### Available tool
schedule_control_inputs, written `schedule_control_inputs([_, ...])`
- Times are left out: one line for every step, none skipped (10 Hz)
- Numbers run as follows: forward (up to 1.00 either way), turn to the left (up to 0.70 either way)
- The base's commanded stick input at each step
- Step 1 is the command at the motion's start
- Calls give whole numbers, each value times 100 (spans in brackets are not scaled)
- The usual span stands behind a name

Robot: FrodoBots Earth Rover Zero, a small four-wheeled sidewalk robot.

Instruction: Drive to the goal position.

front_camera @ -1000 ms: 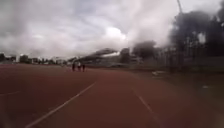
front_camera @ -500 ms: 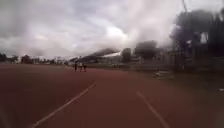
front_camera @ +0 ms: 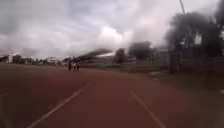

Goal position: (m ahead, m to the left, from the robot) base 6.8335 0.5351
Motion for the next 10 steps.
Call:
schedule_control_inputs([85,0])
schedule_control_inputs([85,0])
schedule_control_inputs([85,0])
schedule_control_inputs([85,0])
schedule_control_inputs([85,0])
schedule_control_inputs([85,0])
schedule_control_inputs([85,0])
schedule_control_inputs([85,0])
schedule_control_inputs([85,0])
schedule_control_inputs([85,0])
